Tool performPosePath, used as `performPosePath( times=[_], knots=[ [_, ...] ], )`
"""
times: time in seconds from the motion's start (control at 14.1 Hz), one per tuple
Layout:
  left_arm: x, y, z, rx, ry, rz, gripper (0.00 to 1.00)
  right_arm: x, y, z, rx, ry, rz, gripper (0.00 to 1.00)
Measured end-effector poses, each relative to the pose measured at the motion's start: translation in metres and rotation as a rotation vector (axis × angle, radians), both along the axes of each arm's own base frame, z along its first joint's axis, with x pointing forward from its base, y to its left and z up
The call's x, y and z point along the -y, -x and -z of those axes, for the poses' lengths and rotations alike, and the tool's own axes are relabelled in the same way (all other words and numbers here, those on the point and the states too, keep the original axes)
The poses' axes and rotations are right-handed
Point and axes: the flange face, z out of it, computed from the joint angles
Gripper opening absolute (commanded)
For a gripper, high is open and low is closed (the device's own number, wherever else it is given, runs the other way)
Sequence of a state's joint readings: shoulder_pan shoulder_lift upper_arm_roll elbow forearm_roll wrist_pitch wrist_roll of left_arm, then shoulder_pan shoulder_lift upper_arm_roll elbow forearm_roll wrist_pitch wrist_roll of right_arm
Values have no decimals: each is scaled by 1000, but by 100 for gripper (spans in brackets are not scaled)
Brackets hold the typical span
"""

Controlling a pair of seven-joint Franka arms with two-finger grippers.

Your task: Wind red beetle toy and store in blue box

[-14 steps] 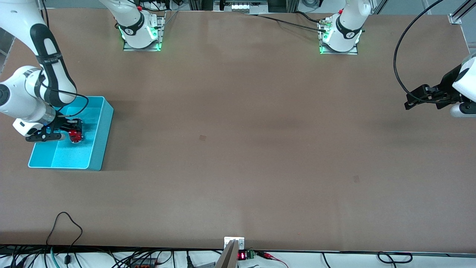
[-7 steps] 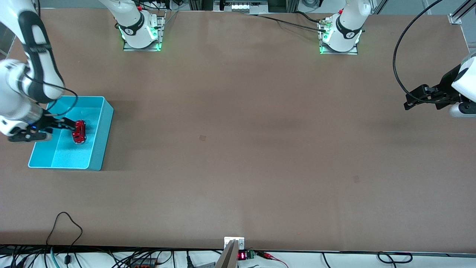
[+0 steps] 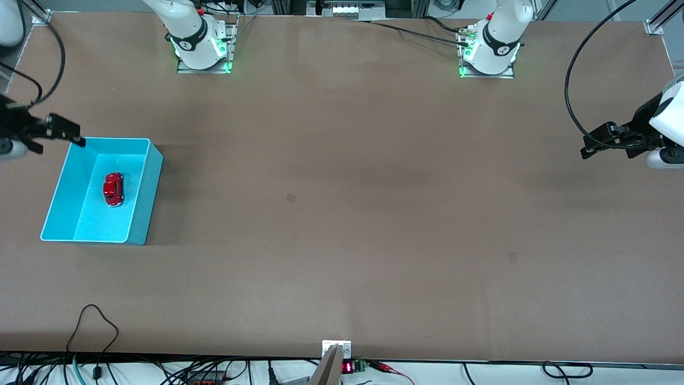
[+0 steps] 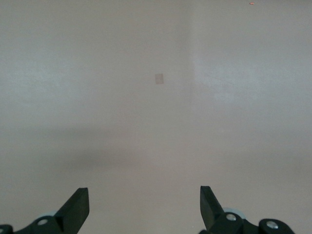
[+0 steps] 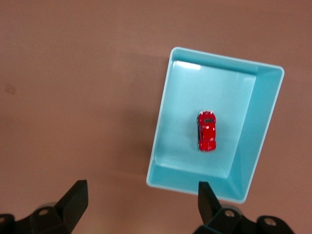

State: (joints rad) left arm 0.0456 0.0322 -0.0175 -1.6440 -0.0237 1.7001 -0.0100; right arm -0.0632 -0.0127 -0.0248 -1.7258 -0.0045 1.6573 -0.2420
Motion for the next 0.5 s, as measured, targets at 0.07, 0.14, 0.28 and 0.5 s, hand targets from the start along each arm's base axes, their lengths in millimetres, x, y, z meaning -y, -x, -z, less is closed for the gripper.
performPosePath(
  times=[0.07, 0.14, 0.28, 0.5],
  knots=[
    [0, 0, 0, 1, 0, 0, 100, -17, 7, -12, -17, 12, 3, 100],
    [0, 0, 0, 2, 0, -1, 100, -30, 14, -23, -25, 17, 14, 100],
    [0, 0, 0, 3, 0, -1, 100, -40, 21, -41, -26, 21, 35, 100],
    [-1, -1, 0, 5, 0, -1, 100, -36, 21, -45, -28, 21, 47, 100]
  ],
)
